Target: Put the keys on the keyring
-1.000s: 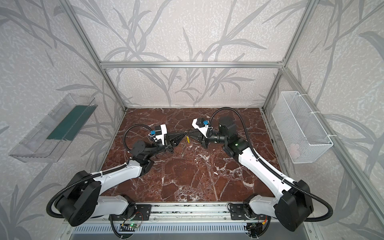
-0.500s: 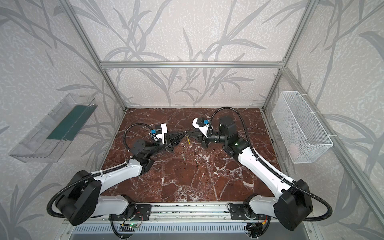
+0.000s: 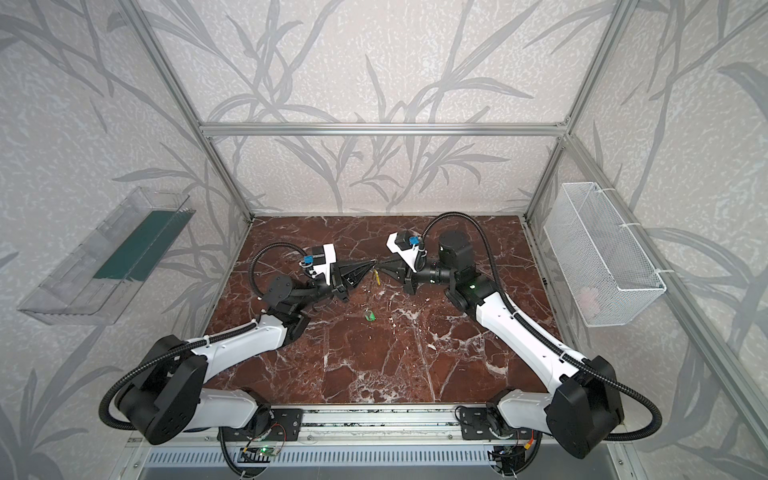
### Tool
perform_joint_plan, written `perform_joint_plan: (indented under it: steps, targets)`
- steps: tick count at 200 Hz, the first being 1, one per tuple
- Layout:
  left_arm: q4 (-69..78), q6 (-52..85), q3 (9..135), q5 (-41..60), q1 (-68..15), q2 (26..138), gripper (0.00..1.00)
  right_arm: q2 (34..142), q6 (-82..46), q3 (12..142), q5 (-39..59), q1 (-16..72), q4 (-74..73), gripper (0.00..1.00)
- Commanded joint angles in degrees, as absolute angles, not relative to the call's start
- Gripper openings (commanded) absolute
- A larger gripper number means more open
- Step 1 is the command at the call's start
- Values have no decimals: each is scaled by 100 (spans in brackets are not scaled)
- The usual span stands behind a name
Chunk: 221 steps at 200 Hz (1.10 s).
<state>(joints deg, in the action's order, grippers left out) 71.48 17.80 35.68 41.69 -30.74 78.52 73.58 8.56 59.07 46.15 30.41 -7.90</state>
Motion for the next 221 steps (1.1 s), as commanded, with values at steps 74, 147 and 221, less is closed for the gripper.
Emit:
perform_joint_plan:
  steps: [74,147,221]
  targets:
    - [7031,1985,3901,4644,-3093,8004,0,7382,708,6044,4825,3104,-1376,12]
    - [6870,2021,3989,4773,-3091,8050,0,7269,629,5926,4888,3096,-1612,5]
    - [6695,1959,3977,4672,-3089,7990,0,7330,633,5946,4817,3085,-1511,0]
